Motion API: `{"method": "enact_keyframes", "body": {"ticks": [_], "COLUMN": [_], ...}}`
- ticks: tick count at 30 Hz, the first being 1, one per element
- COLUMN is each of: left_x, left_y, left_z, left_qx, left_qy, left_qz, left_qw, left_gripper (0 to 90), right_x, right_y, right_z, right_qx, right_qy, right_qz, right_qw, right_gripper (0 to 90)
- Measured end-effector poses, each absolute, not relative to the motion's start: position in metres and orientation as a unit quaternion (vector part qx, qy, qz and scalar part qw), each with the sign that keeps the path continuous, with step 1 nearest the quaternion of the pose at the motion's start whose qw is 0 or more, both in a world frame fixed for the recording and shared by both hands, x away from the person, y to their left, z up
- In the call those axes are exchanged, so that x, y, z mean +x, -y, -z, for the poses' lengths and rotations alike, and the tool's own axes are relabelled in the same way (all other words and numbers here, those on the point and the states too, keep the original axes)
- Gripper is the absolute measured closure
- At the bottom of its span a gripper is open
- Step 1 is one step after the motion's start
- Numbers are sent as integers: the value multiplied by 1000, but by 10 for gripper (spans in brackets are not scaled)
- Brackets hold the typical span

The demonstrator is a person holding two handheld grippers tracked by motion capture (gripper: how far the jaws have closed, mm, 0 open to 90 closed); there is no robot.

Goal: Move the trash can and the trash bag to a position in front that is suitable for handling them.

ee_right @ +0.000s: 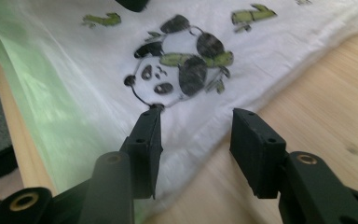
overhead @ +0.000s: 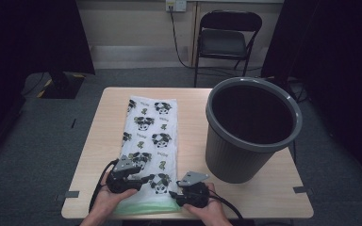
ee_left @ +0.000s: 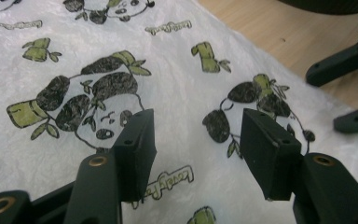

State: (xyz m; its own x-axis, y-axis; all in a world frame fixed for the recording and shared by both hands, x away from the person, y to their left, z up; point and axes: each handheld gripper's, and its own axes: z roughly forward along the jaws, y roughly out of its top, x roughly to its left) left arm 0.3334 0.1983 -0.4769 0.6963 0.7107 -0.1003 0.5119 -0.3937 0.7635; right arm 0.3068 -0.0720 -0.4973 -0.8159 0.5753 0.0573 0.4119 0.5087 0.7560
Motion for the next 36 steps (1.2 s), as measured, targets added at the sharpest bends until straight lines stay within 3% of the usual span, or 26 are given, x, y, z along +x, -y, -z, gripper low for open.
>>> {"method": "enact_keyframes", "body": {"ticks": [9, 18, 25, 30, 36], "left_x": [335, 350, 344, 328, 317], "left_y": [-204, -200, -213, -210, -178], "left_z": [478, 489, 466, 448, 434], "left_qx": [822, 841, 803, 786, 780], "left_qy": [-382, -385, -392, -383, -361], "left_qz": [-128, -134, -141, -143, -128], "left_qw": [403, 355, 427, 463, 495], "left_gripper": [437, 449, 428, 413, 412], "right_x": [312, 311, 319, 316, 305], "right_y": [50, 42, 31, 53, 120], "right_z": [499, 497, 496, 475, 464], "right_qx": [293, 277, 280, 280, 300], "right_qy": [-856, -854, -849, -837, -833], "right_qz": [-413, -432, -437, -455, -441], "right_qw": [105, 89, 95, 115, 148], "right_gripper": [507, 511, 486, 473, 513]}}
